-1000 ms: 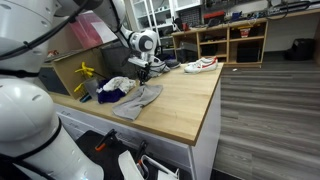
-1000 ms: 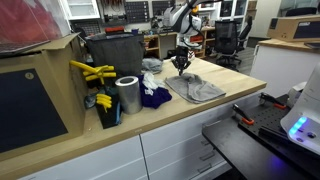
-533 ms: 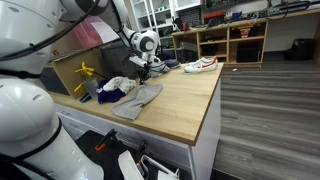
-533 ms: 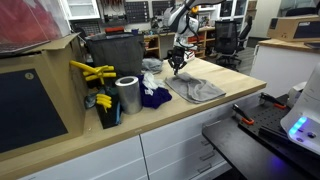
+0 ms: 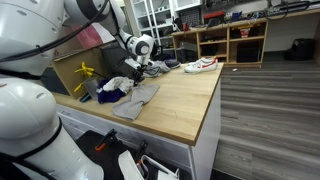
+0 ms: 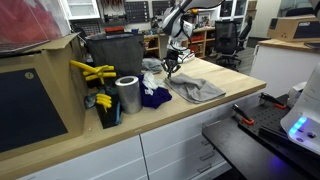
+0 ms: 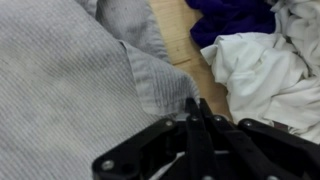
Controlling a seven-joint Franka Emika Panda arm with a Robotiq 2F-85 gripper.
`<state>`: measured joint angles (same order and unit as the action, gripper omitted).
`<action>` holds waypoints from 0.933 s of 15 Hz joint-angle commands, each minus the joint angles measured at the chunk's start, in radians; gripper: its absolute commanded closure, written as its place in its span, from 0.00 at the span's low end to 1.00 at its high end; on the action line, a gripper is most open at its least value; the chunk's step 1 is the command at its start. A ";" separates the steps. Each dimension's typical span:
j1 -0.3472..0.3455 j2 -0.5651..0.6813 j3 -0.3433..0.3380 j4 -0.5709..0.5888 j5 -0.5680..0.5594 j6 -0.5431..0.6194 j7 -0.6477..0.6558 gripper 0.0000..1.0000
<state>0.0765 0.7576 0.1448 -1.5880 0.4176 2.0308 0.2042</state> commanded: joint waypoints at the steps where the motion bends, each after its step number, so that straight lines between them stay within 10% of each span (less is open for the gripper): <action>1: 0.016 0.031 0.011 0.042 0.026 -0.002 0.020 0.71; 11: -0.018 -0.113 -0.035 -0.017 -0.100 0.039 -0.118 0.04; 14: -0.055 -0.151 -0.029 -0.054 -0.088 -0.042 -0.167 0.00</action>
<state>0.0533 0.6721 0.1098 -1.5729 0.3267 2.0588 0.0844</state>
